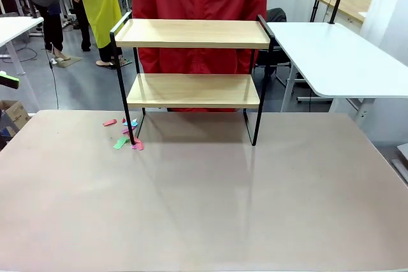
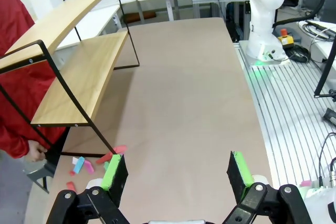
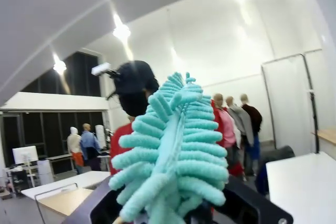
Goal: Clean the shelf.
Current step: Hand the Duster back to the human.
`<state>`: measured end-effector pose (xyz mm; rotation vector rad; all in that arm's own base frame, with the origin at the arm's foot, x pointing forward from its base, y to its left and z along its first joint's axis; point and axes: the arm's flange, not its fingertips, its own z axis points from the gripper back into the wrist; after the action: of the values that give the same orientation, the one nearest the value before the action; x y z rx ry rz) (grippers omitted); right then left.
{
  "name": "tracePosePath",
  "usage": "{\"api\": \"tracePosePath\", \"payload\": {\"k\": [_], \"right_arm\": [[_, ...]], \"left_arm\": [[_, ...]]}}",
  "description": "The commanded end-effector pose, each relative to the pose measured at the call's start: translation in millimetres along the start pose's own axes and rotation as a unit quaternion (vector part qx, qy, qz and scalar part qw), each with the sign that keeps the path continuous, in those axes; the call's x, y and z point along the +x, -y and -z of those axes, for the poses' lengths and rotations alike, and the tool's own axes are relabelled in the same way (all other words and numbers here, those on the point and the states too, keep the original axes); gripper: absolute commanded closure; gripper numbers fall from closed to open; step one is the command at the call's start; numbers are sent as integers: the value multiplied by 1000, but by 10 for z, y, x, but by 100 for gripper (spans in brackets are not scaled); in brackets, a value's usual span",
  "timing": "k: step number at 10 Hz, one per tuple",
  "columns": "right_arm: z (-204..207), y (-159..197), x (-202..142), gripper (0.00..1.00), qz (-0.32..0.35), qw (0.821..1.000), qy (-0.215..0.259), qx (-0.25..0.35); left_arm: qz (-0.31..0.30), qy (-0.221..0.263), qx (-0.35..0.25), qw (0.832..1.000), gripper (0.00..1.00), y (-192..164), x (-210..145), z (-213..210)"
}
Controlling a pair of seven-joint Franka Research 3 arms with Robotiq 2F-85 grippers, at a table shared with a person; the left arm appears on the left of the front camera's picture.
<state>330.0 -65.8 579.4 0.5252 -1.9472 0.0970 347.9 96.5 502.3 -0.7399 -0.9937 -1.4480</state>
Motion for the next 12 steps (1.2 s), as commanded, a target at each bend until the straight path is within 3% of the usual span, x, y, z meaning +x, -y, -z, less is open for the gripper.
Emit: {"api": "tracePosePath", "payload": {"k": [1,8,12], "right_arm": [[-280,-255,-464,84,-16,999,-23,-45],[-379,196,-1443,84,14,982,-153,-113],[-467,239,-1789,84,33,979,-168,-115]], "left_arm": [[6,13,3,1000,0,-10,14,-11],[6,13,3,1000,0,-10,14,-11],[6,13,3,1000,0,-10,14,-11]]}}
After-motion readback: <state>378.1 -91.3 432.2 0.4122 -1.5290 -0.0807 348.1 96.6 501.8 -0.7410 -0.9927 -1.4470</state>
